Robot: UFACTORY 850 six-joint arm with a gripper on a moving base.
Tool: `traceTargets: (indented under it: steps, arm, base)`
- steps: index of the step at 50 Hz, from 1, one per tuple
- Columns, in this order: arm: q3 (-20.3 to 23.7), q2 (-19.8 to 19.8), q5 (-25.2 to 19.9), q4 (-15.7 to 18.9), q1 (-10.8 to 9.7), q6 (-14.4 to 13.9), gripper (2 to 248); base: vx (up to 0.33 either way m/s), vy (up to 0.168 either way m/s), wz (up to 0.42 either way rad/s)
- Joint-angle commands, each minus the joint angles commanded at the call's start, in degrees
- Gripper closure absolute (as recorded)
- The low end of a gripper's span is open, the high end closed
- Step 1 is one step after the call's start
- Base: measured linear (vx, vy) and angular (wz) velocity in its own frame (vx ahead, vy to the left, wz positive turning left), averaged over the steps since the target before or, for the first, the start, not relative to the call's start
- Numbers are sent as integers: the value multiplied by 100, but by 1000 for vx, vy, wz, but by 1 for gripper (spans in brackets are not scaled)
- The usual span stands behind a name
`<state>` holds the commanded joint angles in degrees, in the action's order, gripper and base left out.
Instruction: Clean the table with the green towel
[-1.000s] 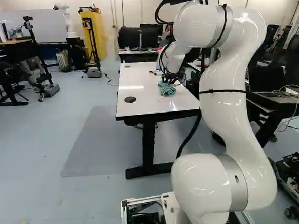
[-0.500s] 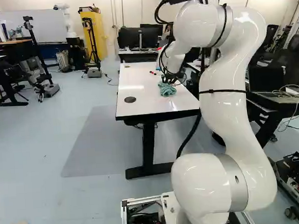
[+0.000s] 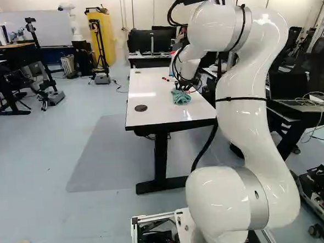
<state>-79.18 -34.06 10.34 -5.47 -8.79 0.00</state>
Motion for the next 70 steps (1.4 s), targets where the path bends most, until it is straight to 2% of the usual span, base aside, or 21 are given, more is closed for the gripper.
traceTargets:
  steps: [8,20,42,57,70]
  arm:
    - [-63,-46,0,0,5,0,203]
    - [-392,-281,0,0,15,0,203]
    - [-576,-412,0,0,-266,0,203]
    - [-479,-343,0,0,-492,0,203]
    - [-135,-98,0,0,-585,0,203]
  base:
    - [0,0,0]
    - [0,0,0]
    - [0,0,0]
    - [0,0,0]
    - [0,0,0]
